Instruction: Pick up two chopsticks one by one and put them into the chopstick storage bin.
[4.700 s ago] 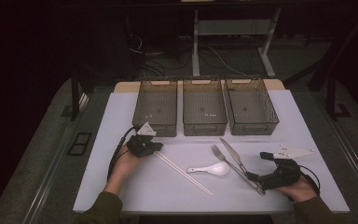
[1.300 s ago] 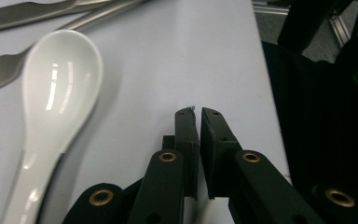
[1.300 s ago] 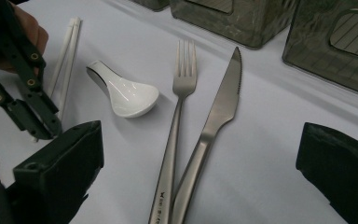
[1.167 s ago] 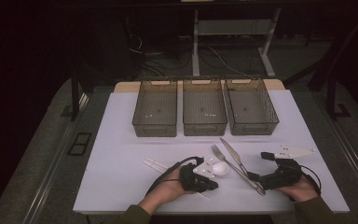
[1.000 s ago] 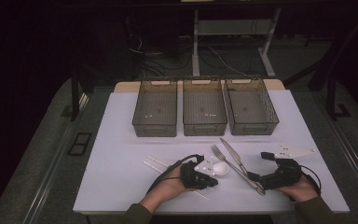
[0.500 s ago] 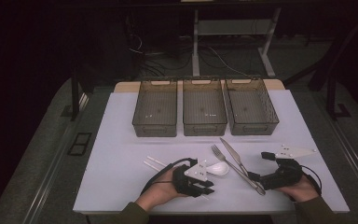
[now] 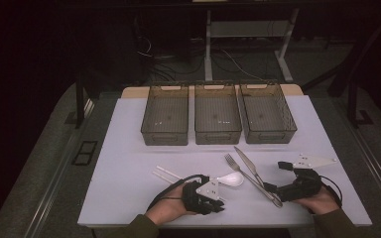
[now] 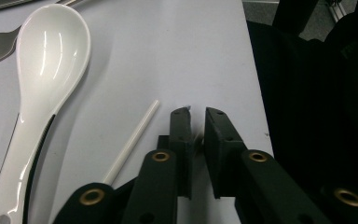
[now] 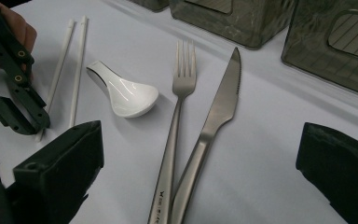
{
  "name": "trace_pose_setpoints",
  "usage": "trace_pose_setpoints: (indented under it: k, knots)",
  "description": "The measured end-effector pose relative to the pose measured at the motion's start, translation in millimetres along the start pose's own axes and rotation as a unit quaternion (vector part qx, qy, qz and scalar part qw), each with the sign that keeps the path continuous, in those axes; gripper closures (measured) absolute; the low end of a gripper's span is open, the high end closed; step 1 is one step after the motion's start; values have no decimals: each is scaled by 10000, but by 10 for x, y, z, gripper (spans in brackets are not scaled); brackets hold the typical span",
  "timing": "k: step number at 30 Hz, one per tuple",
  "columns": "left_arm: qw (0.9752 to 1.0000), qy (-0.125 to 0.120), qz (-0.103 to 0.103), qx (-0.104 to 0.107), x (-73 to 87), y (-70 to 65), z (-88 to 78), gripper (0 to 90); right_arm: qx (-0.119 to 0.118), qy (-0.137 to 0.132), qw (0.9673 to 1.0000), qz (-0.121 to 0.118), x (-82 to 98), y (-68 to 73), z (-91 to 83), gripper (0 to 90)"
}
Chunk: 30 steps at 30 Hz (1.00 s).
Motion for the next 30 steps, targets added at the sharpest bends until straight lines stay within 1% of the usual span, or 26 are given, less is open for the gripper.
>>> trace_pose_setpoints:
  k: [2,3,5,8,11,12,13,14,17,20,21,22,23,24,27,29,30]
  knots:
    - [10000,-5,-8,-7,-5,0,3,827,-7,6,10000,9,-1,7,3,8]
    - [10000,-33,-63,-7,-9,-7,11,834,-7,5,10000,6,-1,8,3,8]
    - [10000,-42,-84,-24,-22,-2,26,843,-5,8,10000,7,-1,8,5,8]
    - [9999,-49,-113,10,-27,14,37,851,-1,-7,10000,-17,-3,4,7,8]
    - [9998,-70,-182,50,-26,28,41,855,-8,6,10000,9,-2,9,4,8]
    - [9997,-93,-217,41,-29,32,45,855,-8,6,10000,9,-2,9,4,8]
    - [9998,-77,-192,-8,-36,43,47,855,-9,6,10000,11,-1,7,4,8]
    - [9998,-77,-192,-8,-36,43,47,856,-9,6,10000,11,-1,7,4,8]
    - [9996,-120,-262,-74,-49,70,61,856,-15,5,10000,5,-2,8,3,8]
    - [9996,-124,-246,-69,-48,76,57,842,-19,4,10000,6,-1,6,2,8]
    - [9997,-123,-217,-75,-48,73,49,805,-17,-2,10000,3,-2,4,0,8]
    - [9995,-181,-247,-52,-55,58,33,805,-17,-2,10000,3,-2,4,0,8]
    - [9993,-265,-271,-36,-65,46,6,757,-23,-1,10000,12,-2,7,-1,8]
    - [9992,-300,-269,-37,-71,44,-36,746,-23,0,10000,7,-2,7,-2,8]
    - [9984,-414,-345,-142,-50,65,-199,729,-24,-6,10000,8,-2,5,-3,7]
    - [9975,-468,-438,-284,4,88,-320,692,-22,-8,10000,-2,-2,1,-2,8]
    - [9971,-475,-467,-362,43,106,-382,692,-22,-8,10000,-2,-2,1,-2,8]
Point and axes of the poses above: each handheld gripper's, and its own axes: z roughly forward along the jaws, x roughly out of its underside, y roughly to its left, the point moved 4 cm from there along z, roughly forward along the jaws, and after that the axes turned 1 degree about -z, right-handed, at the moved point
